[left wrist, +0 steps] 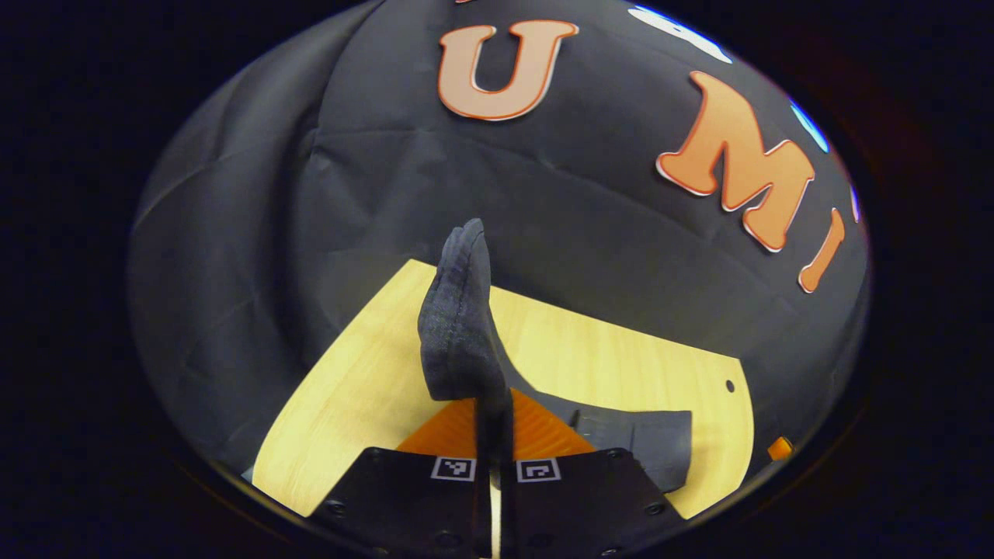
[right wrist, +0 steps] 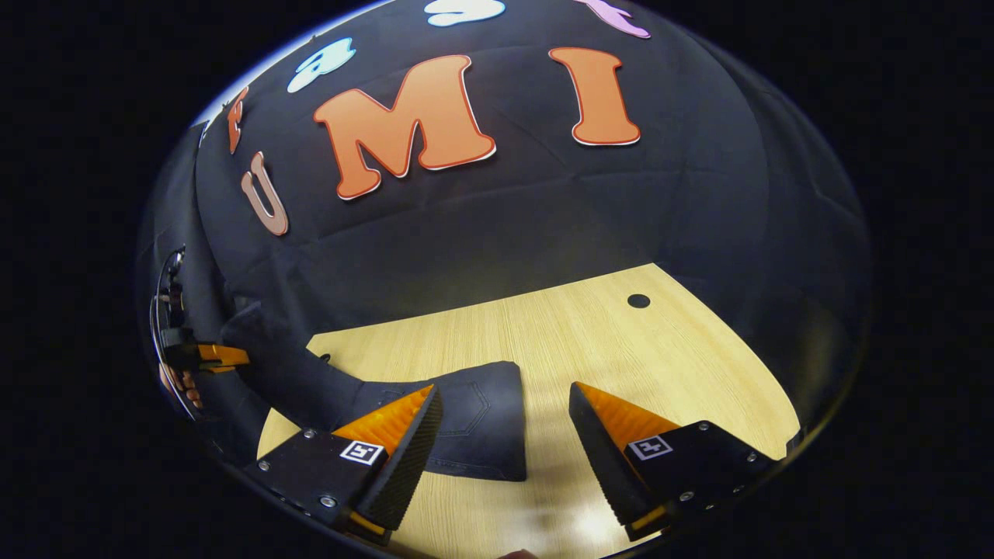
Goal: Grasp the waist and the cuffs of the jeans and fold them to make the two legs overlap; first hold the waist and fold one-third of the jeans toward the cuffs, then hold the cuffs and fold the remaining one-third in the same direction to finish folding.
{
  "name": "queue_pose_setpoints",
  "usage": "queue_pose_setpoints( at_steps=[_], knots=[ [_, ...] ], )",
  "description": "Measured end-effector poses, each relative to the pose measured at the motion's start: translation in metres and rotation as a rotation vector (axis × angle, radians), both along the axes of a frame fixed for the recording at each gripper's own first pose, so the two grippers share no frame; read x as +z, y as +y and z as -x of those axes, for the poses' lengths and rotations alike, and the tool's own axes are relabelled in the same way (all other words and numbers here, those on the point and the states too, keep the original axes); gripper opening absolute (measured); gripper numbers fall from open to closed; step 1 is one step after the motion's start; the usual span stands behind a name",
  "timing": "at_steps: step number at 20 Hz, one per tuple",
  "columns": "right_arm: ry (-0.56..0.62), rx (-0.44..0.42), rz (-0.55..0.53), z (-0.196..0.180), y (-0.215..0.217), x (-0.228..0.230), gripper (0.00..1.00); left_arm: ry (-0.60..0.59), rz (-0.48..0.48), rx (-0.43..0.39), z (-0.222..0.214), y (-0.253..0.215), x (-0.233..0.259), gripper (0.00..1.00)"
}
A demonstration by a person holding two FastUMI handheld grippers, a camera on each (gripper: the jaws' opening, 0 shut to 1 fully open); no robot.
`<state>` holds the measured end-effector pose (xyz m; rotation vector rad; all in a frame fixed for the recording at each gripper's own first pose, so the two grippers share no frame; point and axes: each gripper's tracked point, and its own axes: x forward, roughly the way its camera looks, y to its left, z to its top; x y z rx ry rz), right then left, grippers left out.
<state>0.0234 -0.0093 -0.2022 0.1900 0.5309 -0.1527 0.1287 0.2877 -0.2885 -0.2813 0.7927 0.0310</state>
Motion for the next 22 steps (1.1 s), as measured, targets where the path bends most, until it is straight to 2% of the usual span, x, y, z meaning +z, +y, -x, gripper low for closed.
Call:
queue_pose_setpoints(
  at_steps=[10,17,22],
  knots=[
    [-0.015,0.021,-0.005,-0.003,-0.033,0.004,0.98,-0.017,0.029,-0.187,0.009,-0.152,0.026,0.05],
    [-0.021,0.029,-0.013,0.001,-0.059,0.004,0.98,0.05,0.05,-0.297,0.032,-0.248,0.007,0.05],
    [-0.024,0.036,-0.01,0.006,-0.072,0.005,0.98,0.091,0.014,-0.364,0.045,-0.297,-0.011,0.05]
  ],
)
